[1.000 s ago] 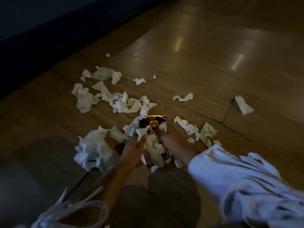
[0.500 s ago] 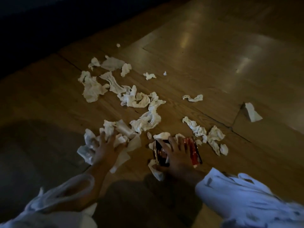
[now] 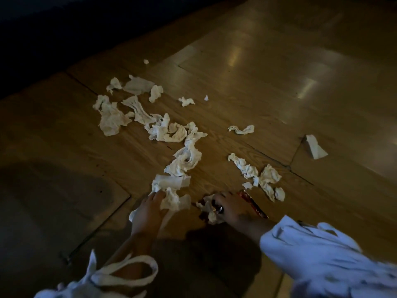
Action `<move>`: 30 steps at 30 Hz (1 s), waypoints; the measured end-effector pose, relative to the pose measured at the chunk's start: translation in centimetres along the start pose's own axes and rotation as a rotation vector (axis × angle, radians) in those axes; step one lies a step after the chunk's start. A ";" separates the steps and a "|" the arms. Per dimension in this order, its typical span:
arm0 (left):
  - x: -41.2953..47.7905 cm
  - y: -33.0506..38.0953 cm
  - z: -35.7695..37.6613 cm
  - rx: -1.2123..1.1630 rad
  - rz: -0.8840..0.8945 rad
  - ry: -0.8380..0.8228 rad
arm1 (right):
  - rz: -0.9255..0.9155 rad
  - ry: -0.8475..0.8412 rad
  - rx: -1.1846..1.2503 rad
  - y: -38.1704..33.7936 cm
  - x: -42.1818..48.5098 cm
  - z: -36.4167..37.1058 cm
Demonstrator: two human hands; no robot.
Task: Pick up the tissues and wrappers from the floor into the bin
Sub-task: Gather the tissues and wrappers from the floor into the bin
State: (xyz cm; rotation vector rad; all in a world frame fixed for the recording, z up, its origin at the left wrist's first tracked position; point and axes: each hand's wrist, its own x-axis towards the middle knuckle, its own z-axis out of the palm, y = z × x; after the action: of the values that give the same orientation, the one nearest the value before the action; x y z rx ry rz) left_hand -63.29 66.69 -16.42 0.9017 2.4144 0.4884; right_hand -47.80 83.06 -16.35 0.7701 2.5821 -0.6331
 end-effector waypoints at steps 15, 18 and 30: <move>3.2 5.5 -6.7 -0.445 -0.080 0.241 | 0.201 0.313 0.483 -2.7 3.5 -9.5; 0.4 6.6 -10.1 -0.518 -0.150 0.217 | 0.266 0.343 0.521 -5.2 1.2 -11.8; -19.3 19.8 -40.4 -0.658 -0.241 0.247 | 0.285 0.362 0.613 -23.7 -17.4 -39.6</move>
State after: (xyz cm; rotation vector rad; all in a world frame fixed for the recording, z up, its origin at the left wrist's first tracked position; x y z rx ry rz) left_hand -64.17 61.56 32.28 0.2722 2.2792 1.2564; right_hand -56.67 78.35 31.93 1.5358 2.5068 -1.3168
